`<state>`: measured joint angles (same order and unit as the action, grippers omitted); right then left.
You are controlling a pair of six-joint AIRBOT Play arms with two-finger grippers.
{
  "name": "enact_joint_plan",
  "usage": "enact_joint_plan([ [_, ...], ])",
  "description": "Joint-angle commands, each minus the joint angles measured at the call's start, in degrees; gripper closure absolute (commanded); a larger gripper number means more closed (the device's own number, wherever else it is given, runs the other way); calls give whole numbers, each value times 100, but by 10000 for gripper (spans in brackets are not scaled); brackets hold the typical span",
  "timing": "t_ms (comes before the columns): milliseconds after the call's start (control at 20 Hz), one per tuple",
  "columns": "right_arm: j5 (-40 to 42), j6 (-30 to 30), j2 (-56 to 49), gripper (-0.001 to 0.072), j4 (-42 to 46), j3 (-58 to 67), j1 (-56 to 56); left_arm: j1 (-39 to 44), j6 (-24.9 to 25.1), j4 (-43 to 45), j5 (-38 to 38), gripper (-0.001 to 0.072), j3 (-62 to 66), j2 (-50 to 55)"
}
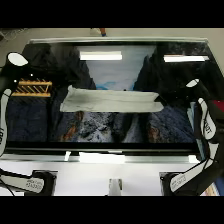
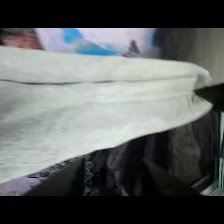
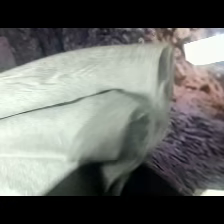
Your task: Fold the shirts.
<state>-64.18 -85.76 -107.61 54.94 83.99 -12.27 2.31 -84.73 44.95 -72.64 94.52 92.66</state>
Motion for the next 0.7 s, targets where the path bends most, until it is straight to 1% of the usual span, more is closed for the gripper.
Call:
enact_joint_plan([
  [0, 103, 50, 199, 689, -317, 24, 138, 645, 31, -50, 107, 612, -13, 4],
  [50, 79, 162, 385, 689, -289, 24, 136, 868, 59, -37, 258, 672, -57, 74],
  [150, -74, 282, 887, 689, -249, 24, 142, 1375, 33, -44, 632, 672, -212, 302],
  [250, -415, 286, 1456, 689, -251, 24, 142, 1937, -33, -46, 1073, 673, -393, 627],
  [350, -909, 240, 2052, 689, -254, 24, 142, 2387, -470, -142, 1635, 673, -402, 968],
  [450, -1381, 227, 2645, 689, -225, 24, 142, 2782, -520, -398, 2264, 673, -398, 1233],
  [550, -1799, 144, 3198, 688, -221, 22, 142, 3062, -732, -688, 2627, 674, -398, 1493],
  [650, -2065, -46, 3665, 688, -225, 22, 142, 3314, -1001, -949, 2793, 674, -398, 1757],
])
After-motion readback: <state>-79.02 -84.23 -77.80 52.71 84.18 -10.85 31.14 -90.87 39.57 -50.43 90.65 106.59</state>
